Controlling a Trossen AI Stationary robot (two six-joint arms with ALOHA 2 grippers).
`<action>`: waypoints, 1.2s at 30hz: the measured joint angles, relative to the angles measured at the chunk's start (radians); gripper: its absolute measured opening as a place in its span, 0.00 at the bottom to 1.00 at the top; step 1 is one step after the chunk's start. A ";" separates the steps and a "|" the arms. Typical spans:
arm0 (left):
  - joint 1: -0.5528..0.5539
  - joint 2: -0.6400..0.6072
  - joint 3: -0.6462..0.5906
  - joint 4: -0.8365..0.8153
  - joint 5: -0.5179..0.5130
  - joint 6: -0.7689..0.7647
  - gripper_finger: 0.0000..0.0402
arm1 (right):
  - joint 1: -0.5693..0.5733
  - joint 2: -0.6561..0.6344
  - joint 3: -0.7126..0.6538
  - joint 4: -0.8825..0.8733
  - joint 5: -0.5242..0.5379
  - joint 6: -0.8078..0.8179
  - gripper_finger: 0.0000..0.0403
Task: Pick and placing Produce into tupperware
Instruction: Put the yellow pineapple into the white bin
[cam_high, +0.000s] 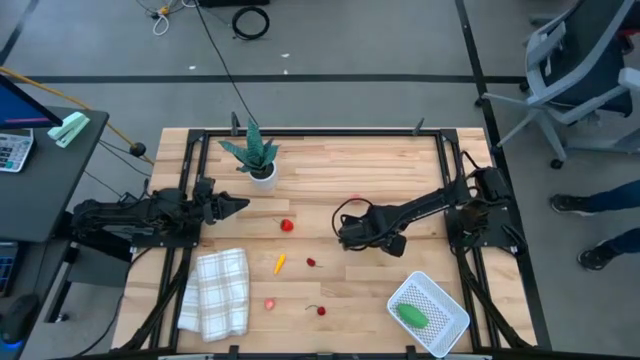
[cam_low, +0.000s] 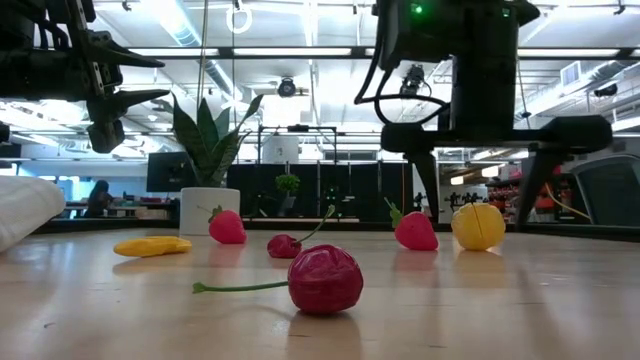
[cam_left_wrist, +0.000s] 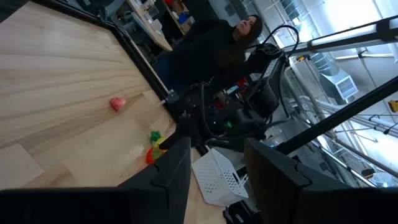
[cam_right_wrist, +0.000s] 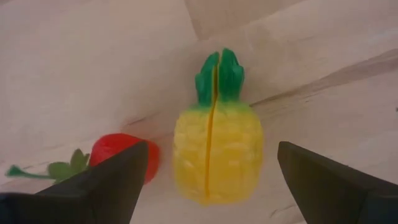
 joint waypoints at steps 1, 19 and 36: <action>0.000 0.000 0.000 0.000 0.000 0.000 0.39 | 0.000 0.000 -0.006 0.009 -0.001 0.000 0.91; 0.000 0.000 0.000 0.000 0.000 0.000 0.38 | 0.000 0.000 -0.043 0.042 -0.001 -0.028 0.85; 0.000 0.000 0.000 0.000 0.000 0.000 0.39 | 0.000 0.000 -0.078 0.124 -0.011 -0.017 0.60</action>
